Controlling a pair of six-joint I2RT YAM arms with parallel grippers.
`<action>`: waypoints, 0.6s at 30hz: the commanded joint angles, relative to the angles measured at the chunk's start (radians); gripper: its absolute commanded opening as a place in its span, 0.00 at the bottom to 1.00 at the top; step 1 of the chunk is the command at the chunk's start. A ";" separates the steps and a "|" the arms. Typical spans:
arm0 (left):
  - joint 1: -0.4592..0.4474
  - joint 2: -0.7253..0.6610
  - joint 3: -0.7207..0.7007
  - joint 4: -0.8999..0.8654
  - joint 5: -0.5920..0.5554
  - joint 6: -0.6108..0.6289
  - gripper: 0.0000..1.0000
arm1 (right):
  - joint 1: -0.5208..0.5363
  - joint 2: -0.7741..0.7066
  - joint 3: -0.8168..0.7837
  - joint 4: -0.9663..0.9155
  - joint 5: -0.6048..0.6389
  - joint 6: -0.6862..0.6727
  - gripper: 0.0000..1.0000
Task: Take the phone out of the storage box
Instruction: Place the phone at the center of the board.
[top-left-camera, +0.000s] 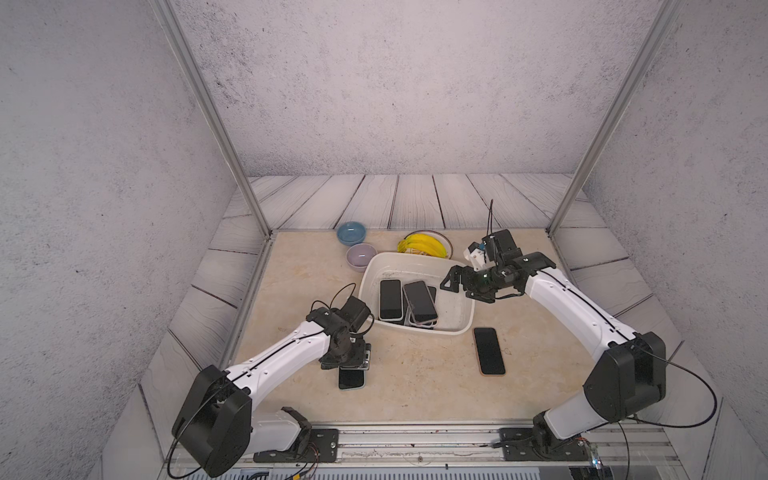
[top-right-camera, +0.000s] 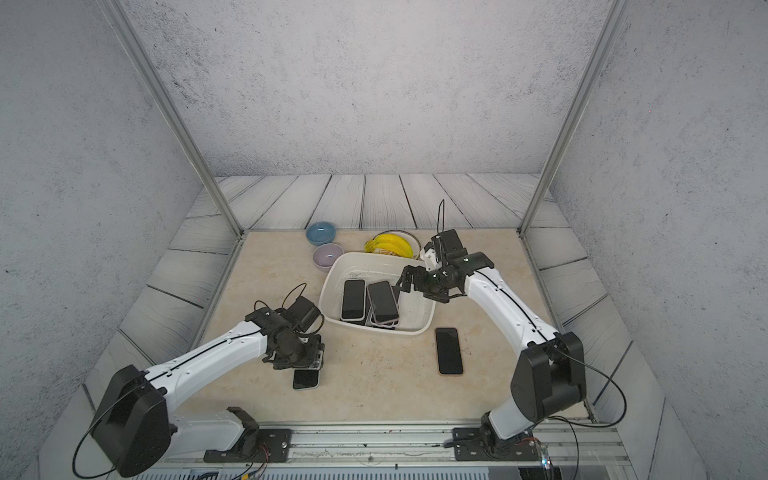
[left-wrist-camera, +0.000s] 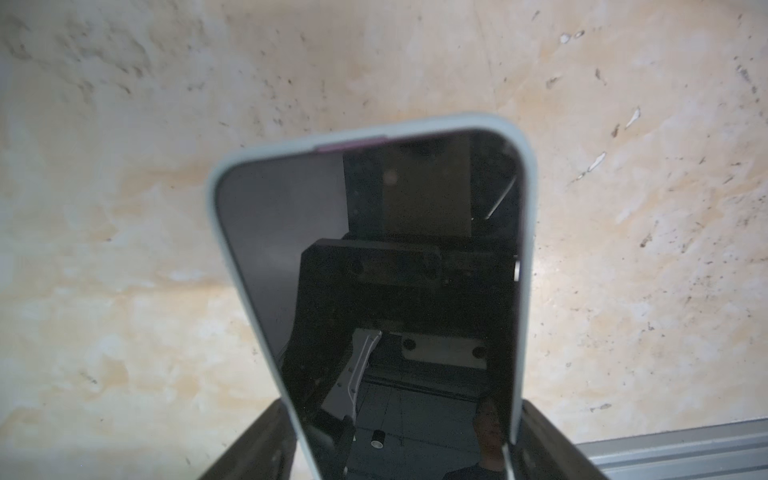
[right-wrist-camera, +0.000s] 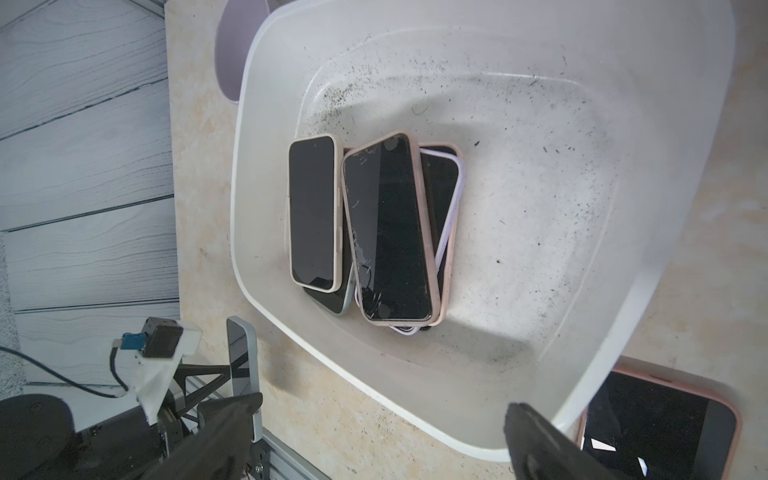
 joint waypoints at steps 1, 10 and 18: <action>-0.001 0.026 -0.013 0.074 0.003 -0.001 0.70 | -0.001 -0.043 -0.017 -0.013 -0.013 -0.006 1.00; 0.000 0.076 -0.043 0.117 -0.023 0.049 0.70 | -0.002 -0.080 -0.037 -0.033 0.010 -0.020 1.00; -0.001 0.108 -0.062 0.130 -0.058 0.084 0.71 | -0.001 -0.079 -0.043 -0.029 0.011 -0.007 1.00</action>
